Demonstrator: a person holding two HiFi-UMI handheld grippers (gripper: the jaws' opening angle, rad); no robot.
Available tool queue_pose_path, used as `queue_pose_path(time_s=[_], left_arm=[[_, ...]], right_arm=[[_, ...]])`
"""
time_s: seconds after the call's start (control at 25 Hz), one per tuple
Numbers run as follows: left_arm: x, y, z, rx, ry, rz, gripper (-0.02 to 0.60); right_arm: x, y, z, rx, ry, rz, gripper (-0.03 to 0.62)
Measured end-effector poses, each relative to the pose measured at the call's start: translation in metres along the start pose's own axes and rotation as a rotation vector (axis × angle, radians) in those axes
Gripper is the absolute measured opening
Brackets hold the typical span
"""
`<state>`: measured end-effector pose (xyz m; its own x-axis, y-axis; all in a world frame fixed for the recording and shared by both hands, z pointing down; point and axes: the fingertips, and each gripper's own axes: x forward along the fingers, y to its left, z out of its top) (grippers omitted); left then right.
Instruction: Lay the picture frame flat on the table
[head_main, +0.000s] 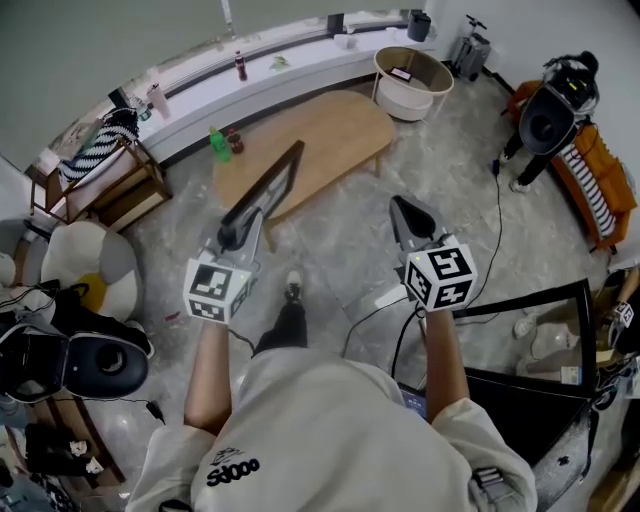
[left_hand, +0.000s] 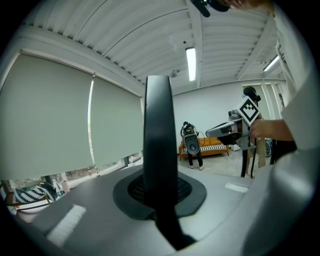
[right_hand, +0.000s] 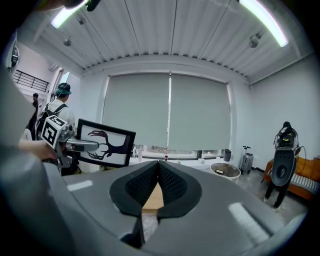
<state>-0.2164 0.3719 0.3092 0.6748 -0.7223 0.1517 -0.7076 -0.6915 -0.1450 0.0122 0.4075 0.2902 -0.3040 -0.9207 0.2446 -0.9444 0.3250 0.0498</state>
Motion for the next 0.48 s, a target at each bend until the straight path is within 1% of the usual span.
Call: queue_pose_path(time_s=[0.12,0.24,0.48], left_arm=[[0.028,0.013,-0.002,-0.013,-0.004,-0.008,0.02],[0.06,0.025,-0.006,-0.015,0.003,-0.029,0.02],[0.121,0.065,0.002,-0.033,0.019,-0.054,0.02]], right_arm=[[0.024,-0.016,0.0,-0.014,0.018,-0.005,0.005],[0.053,-0.035,0.004,-0.007,0.01,-0.013,0.005],[0.113,-0.061,0.031,0.032,-0.015,0.001,0.004]])
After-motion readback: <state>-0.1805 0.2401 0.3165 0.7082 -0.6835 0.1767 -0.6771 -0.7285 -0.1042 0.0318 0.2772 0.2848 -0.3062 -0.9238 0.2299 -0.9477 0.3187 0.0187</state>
